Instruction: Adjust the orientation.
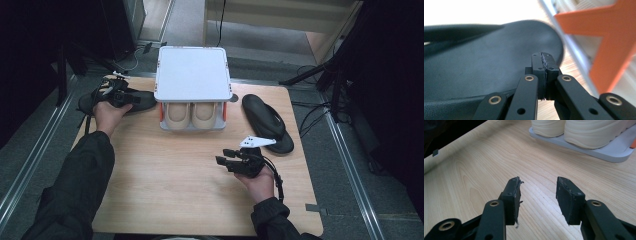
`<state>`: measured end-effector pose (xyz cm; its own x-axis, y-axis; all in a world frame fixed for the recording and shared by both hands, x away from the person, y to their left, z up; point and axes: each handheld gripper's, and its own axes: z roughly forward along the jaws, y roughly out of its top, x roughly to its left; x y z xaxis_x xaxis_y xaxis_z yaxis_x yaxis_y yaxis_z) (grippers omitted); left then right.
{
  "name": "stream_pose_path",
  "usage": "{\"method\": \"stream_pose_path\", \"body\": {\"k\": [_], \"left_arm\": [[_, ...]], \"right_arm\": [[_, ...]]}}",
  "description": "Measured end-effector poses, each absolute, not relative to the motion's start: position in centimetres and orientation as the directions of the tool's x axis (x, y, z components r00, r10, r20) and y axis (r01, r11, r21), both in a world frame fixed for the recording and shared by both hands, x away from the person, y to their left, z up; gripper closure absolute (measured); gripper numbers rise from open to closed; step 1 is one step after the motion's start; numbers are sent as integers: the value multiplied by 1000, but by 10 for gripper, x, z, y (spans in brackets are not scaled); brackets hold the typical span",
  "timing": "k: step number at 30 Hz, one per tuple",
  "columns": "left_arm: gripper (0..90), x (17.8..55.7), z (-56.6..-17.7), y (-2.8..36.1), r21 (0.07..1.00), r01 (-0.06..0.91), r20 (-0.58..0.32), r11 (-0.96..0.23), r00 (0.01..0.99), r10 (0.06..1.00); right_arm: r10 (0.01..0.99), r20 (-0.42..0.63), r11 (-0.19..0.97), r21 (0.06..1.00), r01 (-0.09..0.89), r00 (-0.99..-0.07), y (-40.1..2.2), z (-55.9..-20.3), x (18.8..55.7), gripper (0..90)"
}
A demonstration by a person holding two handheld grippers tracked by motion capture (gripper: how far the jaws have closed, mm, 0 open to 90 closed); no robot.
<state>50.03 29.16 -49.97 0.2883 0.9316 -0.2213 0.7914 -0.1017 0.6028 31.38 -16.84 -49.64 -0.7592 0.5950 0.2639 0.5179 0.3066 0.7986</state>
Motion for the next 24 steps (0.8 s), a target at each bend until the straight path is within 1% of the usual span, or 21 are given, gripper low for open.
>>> {"method": "stream_pose_path", "body": {"k": [4, 11, 18, 24], "left_arm": [[900, 502, -505, 295, 593, 800, -225, -94, 277, 934], [900, 500, -505, 294, 586, 801, -212, -124, 299, 931], [900, 491, -507, 296, 597, 796, -241, -100, 297, 924], [900, 483, -507, 297, 588, 800, -244, -117, 313, 918]], "right_arm": [[600, 265, 306, 796, 523, -755, -170, -497, 313, 553], [607, 252, 309, 799, 516, -754, -171, -496, 311, 555], [606, 257, 308, 797, 520, -753, -170, -497, 312, 555], [618, 252, 298, 801, 518, -745, -172, -496, 312, 562]]}}
